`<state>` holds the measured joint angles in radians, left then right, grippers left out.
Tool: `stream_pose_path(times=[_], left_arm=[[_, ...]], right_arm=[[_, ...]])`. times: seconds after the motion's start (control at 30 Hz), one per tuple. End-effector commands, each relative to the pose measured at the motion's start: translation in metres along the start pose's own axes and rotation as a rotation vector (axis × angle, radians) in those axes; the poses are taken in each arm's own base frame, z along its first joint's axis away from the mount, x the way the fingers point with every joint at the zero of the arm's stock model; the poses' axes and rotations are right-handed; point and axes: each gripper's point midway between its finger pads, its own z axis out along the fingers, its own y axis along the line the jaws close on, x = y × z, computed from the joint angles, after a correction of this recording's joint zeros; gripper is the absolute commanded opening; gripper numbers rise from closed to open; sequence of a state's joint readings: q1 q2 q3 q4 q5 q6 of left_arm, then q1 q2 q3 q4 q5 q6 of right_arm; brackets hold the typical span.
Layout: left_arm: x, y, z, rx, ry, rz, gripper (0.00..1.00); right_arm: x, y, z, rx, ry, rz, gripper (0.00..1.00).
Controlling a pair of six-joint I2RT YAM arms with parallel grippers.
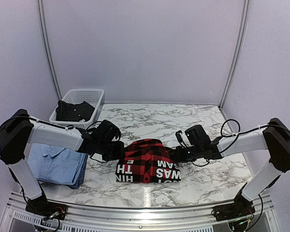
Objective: Fold and stack the long sleeve shirts
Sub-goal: Adjust the square-folded shirt at the center of the board.
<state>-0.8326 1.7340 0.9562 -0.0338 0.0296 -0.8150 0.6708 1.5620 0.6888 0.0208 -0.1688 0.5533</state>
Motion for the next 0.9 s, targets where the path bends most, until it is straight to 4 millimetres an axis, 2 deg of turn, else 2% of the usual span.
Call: stream_pose_path(times=[0.0, 0.23, 0.4, 0.47, 0.7, 0.73, 0.77, 0.87], left_arm=[[-0.006, -0.013, -0.011, 0.041, -0.014, 0.023, 0.0], [-0.025, -0.029, -0.035, 0.075, -0.085, 0.056, 0.0], [-0.044, -0.036, -0.037, 0.072, -0.114, 0.082, 0.0], [-0.053, -0.035, -0.034, 0.066, -0.124, 0.079, 0.0], [-0.096, -0.009, -0.013, -0.006, -0.175, 0.039, 0.0], [-0.098, -0.004, -0.006, -0.011, -0.168, 0.031, 0.0], [-0.103, -0.002, -0.002, -0.011, -0.171, 0.027, 0.0], [-0.108, 0.006, 0.016, -0.02, -0.152, 0.028, 0.0]], right_arm=[[-0.022, 0.018, -0.016, 0.043, -0.081, -0.053, 0.0], [-0.046, 0.033, -0.043, 0.128, -0.188, -0.11, 0.0], [-0.066, 0.03, -0.053, 0.19, -0.256, -0.131, 0.0], [-0.075, 0.026, -0.051, 0.23, -0.274, -0.148, 0.0], [-0.111, 0.007, -0.036, 0.282, -0.36, -0.162, 0.0], [-0.114, 0.003, -0.033, 0.288, -0.361, -0.158, 0.0], [-0.126, 0.002, -0.033, 0.276, -0.396, -0.152, 0.0], [-0.138, -0.009, -0.021, 0.276, -0.411, -0.152, 0.0]])
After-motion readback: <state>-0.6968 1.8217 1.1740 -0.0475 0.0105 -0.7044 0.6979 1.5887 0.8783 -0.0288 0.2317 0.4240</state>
